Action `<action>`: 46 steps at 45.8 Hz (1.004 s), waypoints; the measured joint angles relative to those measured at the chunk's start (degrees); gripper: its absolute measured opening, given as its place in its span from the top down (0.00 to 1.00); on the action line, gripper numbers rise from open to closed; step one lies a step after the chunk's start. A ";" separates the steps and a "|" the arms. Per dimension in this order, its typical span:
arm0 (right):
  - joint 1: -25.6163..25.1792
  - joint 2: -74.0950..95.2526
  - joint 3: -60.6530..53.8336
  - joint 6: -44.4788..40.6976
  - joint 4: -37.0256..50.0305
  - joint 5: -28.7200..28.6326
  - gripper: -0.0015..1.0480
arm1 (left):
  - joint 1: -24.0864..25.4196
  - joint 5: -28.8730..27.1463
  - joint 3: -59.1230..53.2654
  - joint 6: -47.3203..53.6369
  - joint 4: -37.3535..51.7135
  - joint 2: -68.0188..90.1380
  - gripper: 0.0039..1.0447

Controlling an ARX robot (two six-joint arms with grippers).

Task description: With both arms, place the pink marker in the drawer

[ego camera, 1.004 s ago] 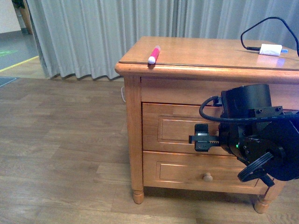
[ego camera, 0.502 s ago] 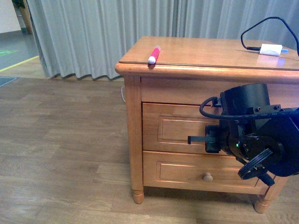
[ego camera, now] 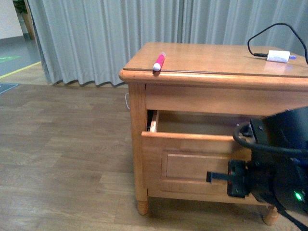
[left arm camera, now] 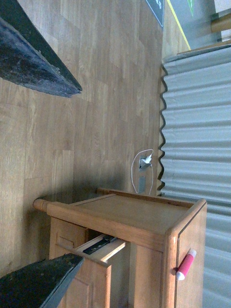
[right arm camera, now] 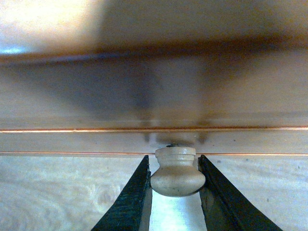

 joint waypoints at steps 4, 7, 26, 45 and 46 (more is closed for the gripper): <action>1.27 -4.31 -5.81 0.68 0.09 -0.35 0.74 | 0.00 0.02 0.00 0.02 0.00 0.00 0.06; 2.23 -6.97 -8.94 0.87 0.09 -0.28 0.65 | 0.00 0.02 0.00 0.02 0.00 0.00 0.06; 7.30 -33.38 -21.49 3.69 -10.62 1.31 0.07 | 0.00 0.00 0.00 0.02 0.00 0.00 0.06; 6.16 -69.11 -15.02 0.09 -41.00 1.05 0.08 | 0.00 0.00 0.00 0.00 0.00 0.00 0.06; 6.01 -69.42 -14.58 -0.52 -41.44 1.05 0.08 | 0.00 0.02 0.00 0.02 0.00 0.00 0.06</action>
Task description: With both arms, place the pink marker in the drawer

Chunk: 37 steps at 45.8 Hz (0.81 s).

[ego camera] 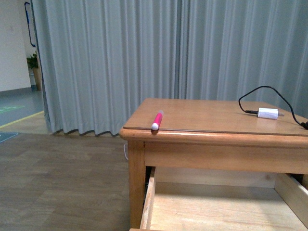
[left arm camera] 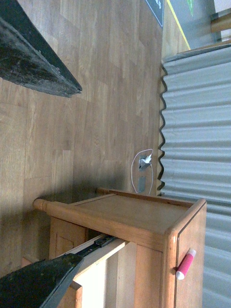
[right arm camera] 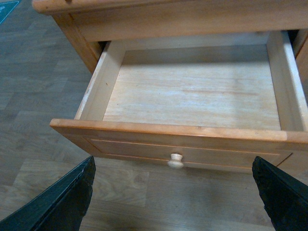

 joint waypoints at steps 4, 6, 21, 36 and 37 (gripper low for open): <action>-0.74 -0.52 1.42 -2.97 -1.51 -0.31 0.08 | 0.00 -0.02 0.00 0.00 0.00 0.00 0.06; -1.42 -0.35 1.49 -3.43 -1.70 -1.16 0.08 | 0.00 -0.02 0.00 0.00 0.00 0.00 0.06; -1.40 -1.33 1.27 -3.85 -1.05 0.66 0.08 | -1.60 -3.63 0.35 -1.81 -2.47 0.85 0.06; -1.40 -1.33 1.25 -3.89 -1.05 0.66 0.08 | -22.01 -18.18 12.61 -8.07 5.33 22.64 0.06; -1.40 -1.33 1.25 -3.89 -1.05 0.66 0.08 | -22.05 -17.70 14.05 -8.00 6.82 24.96 0.06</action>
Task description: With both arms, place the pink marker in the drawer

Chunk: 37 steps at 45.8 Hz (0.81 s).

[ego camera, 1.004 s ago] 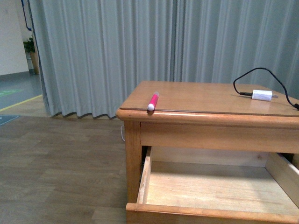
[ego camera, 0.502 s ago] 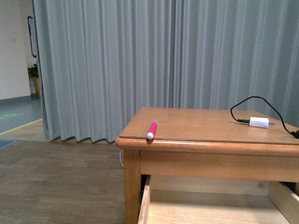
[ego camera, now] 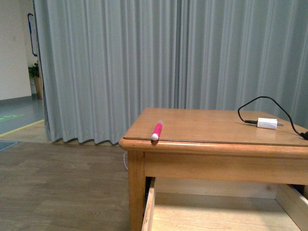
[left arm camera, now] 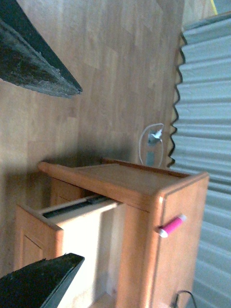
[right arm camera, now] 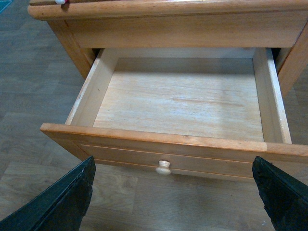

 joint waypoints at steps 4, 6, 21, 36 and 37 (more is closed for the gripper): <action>0.00 0.00 0.02 0.00 0.00 0.00 0.08 | 0.20 0.85 5.79 1.36 5.27 9.64 0.06; 0.00 0.00 0.00 0.00 0.00 0.00 0.08 | 0.68 1.49 8.57 2.60 8.04 14.60 0.06; 0.00 0.00 0.00 -0.02 0.00 0.00 0.08 | 3.21 3.91 31.23 5.68 14.03 47.54 0.06; 0.04 0.00 0.00 -0.02 0.00 0.00 0.08 | 1.97 6.34 55.74 5.31 6.51 70.23 0.06; 0.04 0.00 0.00 -0.02 0.00 0.00 0.08 | 1.86 6.38 57.20 5.07 5.70 71.30 0.06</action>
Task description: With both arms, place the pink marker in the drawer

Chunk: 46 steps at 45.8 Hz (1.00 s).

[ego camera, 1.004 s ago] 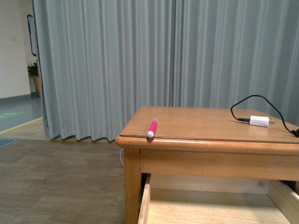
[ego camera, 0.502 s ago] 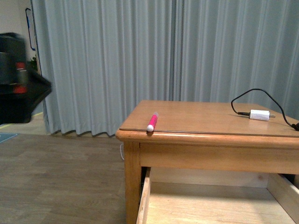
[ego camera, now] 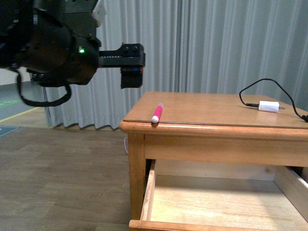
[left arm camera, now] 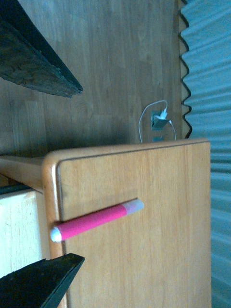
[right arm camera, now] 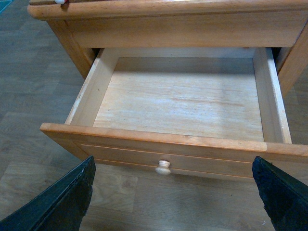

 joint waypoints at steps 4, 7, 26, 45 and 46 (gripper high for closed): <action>0.00 0.00 0.00 0.00 0.00 0.00 0.08 | -0.72 0.63 5.51 -0.44 -2.62 4.15 0.06; 0.00 0.00 0.00 0.00 0.00 0.00 0.08 | -1.14 0.76 8.57 -0.39 -3.96 6.67 0.06; 0.00 0.00 0.00 0.00 0.00 0.00 0.08 | -4.04 -0.90 22.86 0.52 -10.40 20.39 0.06; 0.00 0.00 0.00 0.00 0.00 0.00 0.08 | -4.87 -2.14 27.36 0.92 -14.03 25.38 0.06; 0.00 0.00 0.00 0.00 0.00 0.00 0.08 | -4.87 -2.10 27.43 0.92 -14.10 25.44 0.06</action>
